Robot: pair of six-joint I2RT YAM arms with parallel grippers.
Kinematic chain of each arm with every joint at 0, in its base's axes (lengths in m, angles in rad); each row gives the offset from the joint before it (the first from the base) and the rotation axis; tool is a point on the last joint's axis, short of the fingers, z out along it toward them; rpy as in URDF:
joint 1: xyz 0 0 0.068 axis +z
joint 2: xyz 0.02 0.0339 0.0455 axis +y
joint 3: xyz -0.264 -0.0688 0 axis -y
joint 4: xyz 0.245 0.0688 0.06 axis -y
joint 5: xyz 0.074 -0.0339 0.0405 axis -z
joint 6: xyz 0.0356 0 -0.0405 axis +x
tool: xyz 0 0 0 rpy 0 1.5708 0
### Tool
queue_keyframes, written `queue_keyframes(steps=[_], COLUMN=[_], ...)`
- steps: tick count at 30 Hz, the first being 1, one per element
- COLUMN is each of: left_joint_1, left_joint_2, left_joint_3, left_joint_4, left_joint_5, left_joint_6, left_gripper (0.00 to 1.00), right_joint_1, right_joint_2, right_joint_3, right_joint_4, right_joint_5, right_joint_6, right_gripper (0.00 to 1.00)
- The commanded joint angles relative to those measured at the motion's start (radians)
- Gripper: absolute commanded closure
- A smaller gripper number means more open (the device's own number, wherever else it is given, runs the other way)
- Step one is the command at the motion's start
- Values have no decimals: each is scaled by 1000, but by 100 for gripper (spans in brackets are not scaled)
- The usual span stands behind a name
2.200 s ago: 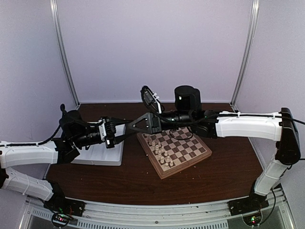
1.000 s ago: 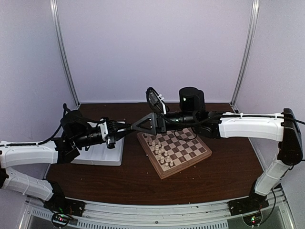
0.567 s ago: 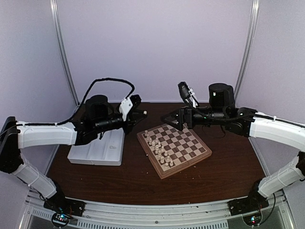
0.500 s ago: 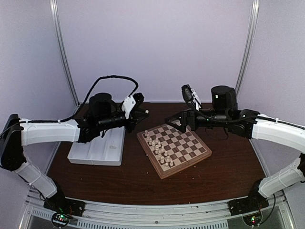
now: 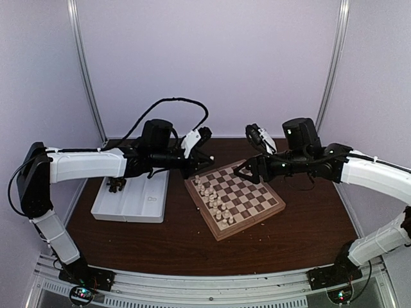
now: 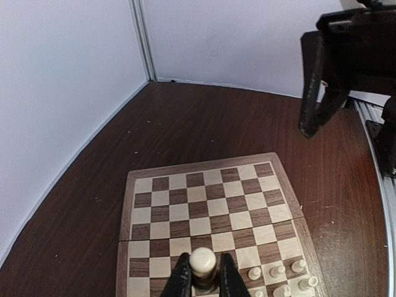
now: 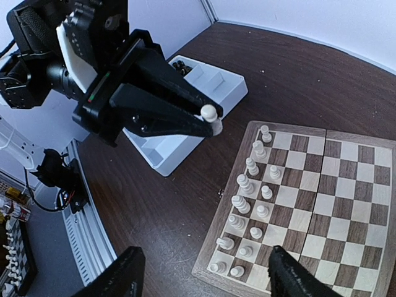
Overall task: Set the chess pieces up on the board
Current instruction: Place the chess piece on the chessboard.
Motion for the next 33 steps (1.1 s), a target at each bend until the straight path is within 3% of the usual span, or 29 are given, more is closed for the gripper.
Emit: queue_keyframes(steps=[1, 7, 18, 25, 33], left_joint_1=[-15, -86, -195, -217, -220], left_joint_2=[17, 142, 373, 483, 548], left_joint_3=[-38, 11, 174, 385, 493], left_joint_4=[128, 221, 253, -8, -182], left_joint_5=[122, 62, -61, -92, -113], left_joint_6=[29, 7, -76, -70, -73], left_gripper=[100, 100, 100, 100, 100], right_joint_1=[-31, -102, -211, -259, -293], right_joint_2=[31, 19, -135, -238, -308], right_joint_3=[72, 50, -138, -230, -296], right_joint_4=[-79, -102, -136, -147, -134], right_joint_5=[-8, 7, 67, 94, 126], right_joint_6=[48, 88, 122, 137, 161], right_gripper=[35, 46, 48, 48, 49])
